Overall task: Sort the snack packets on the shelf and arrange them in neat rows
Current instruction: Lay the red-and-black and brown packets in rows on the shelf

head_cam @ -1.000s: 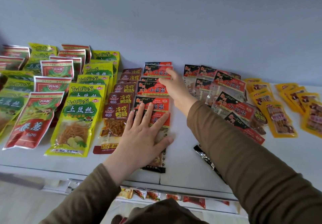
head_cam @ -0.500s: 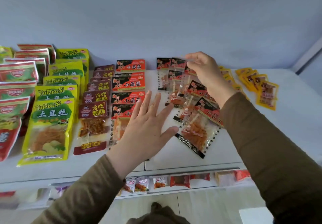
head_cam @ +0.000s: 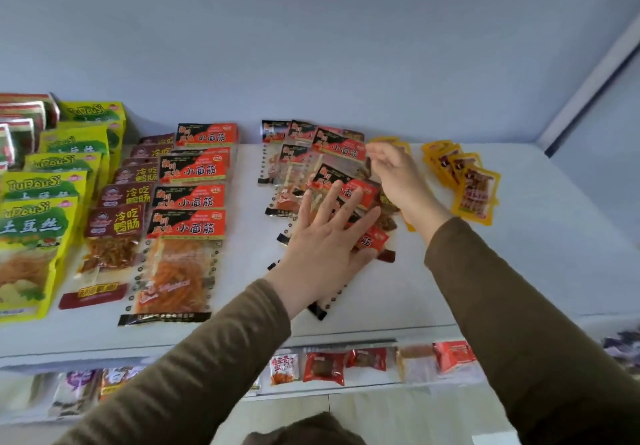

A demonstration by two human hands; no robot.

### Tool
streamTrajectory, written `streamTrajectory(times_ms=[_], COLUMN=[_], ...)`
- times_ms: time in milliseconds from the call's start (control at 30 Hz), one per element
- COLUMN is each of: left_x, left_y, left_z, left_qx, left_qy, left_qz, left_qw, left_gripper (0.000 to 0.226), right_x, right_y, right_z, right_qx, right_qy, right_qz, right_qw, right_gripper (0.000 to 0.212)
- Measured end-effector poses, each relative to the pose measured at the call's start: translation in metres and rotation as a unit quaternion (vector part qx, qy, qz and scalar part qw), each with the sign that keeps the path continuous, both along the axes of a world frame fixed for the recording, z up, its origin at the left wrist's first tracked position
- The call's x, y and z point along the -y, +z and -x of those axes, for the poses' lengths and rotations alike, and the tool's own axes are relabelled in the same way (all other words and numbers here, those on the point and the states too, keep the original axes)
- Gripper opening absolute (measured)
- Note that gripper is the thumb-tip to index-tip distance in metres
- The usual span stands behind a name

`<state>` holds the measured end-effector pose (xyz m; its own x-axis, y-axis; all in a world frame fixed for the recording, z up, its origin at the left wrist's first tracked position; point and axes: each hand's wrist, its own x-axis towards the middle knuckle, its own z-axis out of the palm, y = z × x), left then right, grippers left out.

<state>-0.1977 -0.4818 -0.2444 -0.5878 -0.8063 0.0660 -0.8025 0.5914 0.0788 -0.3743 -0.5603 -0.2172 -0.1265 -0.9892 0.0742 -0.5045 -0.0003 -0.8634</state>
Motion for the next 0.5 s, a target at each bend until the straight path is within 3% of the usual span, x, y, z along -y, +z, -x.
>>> streamTrajectory(times_ms=[267,433,500], left_x=[0.026,0.031,0.032], left_y=[-0.026,-0.028,-0.027], left_z=[0.0,-0.012,-0.012], left_qx=[0.02,0.022,0.023], left_qy=[0.168,0.233,0.252], left_qz=[-0.021,-0.037,-0.045], left_qw=[0.985,0.971,0.967], left_gripper=[0.07,0.074,0.074], right_x=[0.004,0.004,0.006], right_y=[-0.027,-0.038,-0.04], right_z=[0.018,0.02,0.023], right_qx=[-0.038,-0.277,-0.328], right_qy=[0.147,0.209,0.203], right_qz=[-0.03,0.02,0.036], right_qw=[0.988,0.938,0.922], right_gripper=[0.052,0.047,0.049])
